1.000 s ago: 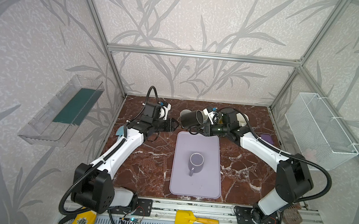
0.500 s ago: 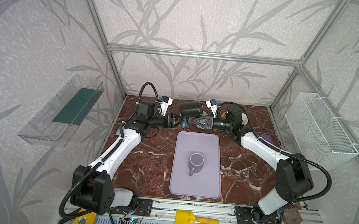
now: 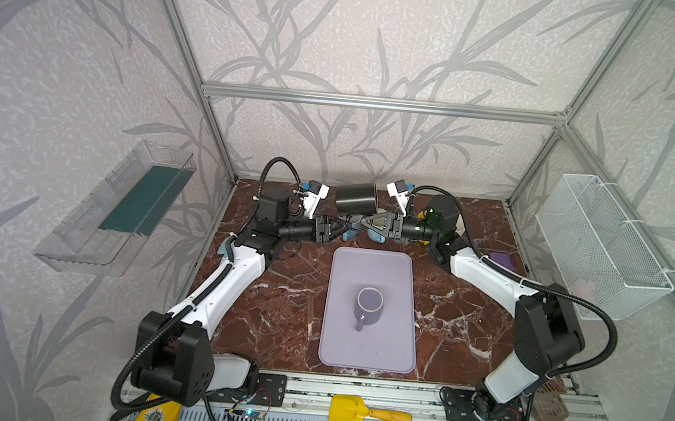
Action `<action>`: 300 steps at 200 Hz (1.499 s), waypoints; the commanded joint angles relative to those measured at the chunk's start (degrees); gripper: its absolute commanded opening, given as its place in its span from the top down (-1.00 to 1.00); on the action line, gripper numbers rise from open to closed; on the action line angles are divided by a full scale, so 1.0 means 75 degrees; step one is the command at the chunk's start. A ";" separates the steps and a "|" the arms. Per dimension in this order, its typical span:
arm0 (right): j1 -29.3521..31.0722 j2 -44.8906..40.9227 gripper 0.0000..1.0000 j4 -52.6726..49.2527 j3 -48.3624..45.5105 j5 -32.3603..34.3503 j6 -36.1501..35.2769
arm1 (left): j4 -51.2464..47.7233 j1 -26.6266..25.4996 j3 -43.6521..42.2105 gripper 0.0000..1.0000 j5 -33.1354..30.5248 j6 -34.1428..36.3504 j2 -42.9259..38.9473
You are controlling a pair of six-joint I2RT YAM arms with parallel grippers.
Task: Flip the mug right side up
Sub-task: 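Close the left gripper on the black mug while the right holds it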
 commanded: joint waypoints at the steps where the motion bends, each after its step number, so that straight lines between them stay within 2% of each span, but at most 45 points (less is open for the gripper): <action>1: 0.0010 -0.0007 1.00 0.1449 0.0181 -0.0379 0.0262 | 0.0717 0.0050 -0.0108 -0.06 0.0499 -0.0334 -0.0184; 33: 0.0087 0.0090 1.00 0.1593 0.0234 -0.0505 0.0322 | 0.2013 0.0051 -0.0385 -0.06 0.0727 -0.1145 -0.0171; 79: 0.0188 0.0090 1.00 0.1770 0.0231 -0.0564 0.0357 | 0.4578 0.0052 -0.0693 -0.04 0.1098 -0.2927 0.0198; 119: 0.0264 0.0090 1.00 0.1978 0.0213 -0.0622 0.0428 | 0.6658 0.0052 -0.0752 0.07 0.1417 -0.4333 0.0702; 147: 0.0319 0.0328 1.00 0.2192 0.0222 -0.0634 0.0588 | 0.7626 0.0046 -0.0737 0.13 0.1454 -0.5026 0.0999; 190: 0.0347 0.0428 1.00 0.2298 0.0252 -0.0634 0.0681 | 0.7739 0.0049 -0.0724 0.23 0.1465 -0.5121 0.1067; 223: 0.0351 0.0430 1.00 0.2292 0.0251 -0.0641 0.0687 | 0.7496 0.0046 -0.0689 0.61 0.1488 -0.4989 0.1049; 260: 0.0353 0.0407 1.00 0.2261 0.0246 -0.0656 0.0666 | 0.7191 0.0052 -0.0666 0.75 0.1478 -0.4803 0.1005; 286: 0.0352 0.0407 1.00 0.2206 0.0252 -0.0669 0.0615 | 0.6656 0.0049 -0.0625 1.00 0.1465 -0.4457 0.0895; 300: 0.0347 0.0408 1.00 0.2122 0.0252 -0.0687 0.0569 | 0.6324 0.0050 -0.0596 1.00 0.1440 -0.4232 0.0803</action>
